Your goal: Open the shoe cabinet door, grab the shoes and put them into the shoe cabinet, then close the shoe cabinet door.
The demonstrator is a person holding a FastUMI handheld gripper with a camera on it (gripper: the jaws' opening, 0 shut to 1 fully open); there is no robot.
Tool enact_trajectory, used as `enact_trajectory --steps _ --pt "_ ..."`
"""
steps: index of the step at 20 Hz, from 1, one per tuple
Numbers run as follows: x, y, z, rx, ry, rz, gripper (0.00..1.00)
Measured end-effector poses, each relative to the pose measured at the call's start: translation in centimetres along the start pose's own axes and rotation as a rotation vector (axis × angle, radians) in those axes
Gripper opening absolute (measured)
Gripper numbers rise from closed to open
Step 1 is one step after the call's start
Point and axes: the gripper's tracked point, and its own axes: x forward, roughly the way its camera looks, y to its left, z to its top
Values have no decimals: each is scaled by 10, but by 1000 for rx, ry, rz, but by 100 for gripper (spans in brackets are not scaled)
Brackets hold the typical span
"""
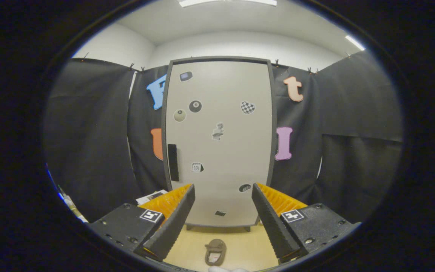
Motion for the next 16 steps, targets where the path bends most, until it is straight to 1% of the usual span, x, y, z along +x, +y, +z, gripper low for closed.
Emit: enact_trajectory --steps 2,5,8,11,13,16 --pt "27 16 -7 10 24 12 99" --pt "70 54 -7 1 26 67 99" --pt "110 89 -2 -13 14 102 99" --pt "149 113 3 -38 5 104 97" --pt "166 128 2 -31 8 112 97" --pt "194 139 2 -32 24 97 96"
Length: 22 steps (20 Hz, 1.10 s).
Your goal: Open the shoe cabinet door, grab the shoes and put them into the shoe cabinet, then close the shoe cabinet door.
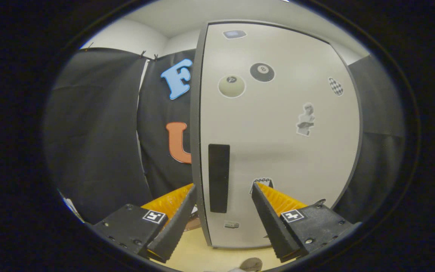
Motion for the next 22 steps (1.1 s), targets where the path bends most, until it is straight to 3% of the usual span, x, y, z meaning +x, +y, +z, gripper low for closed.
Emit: enact_trajectory --steps 4,8,12,17,22 --pt "23 4 -1 11 11 -16 95" --pt "39 8 -8 38 47 -22 84" --pt "48 3 -11 54 52 -53 70" --pt "47 3 -13 49 55 -100 42" --pt "44 1 -16 33 85 -83 35"
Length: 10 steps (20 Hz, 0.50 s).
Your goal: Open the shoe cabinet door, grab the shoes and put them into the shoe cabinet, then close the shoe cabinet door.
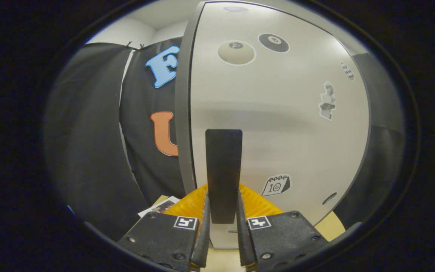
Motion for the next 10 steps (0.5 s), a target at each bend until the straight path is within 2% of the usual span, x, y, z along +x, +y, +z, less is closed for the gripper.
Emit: enact_trajectory --steps 5,10 --pt "-26 -1 -6 10 13 48 30" --pt "-79 -16 -17 11 11 110 27"
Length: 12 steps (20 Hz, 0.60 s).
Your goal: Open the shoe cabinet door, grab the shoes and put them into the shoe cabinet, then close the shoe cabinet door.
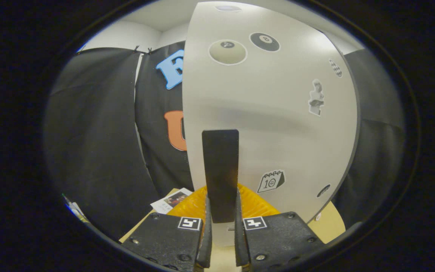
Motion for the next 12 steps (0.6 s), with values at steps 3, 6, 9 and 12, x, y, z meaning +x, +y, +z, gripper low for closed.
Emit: enact_trajectory --steps 3,6,9,12 --pt "-29 -7 -4 4 -5 19 26" --pt "-56 -18 -7 17 -6 19 25" --pt "-68 -34 -14 19 -13 18 23" --pt "-89 -48 -18 37 -25 21 21"
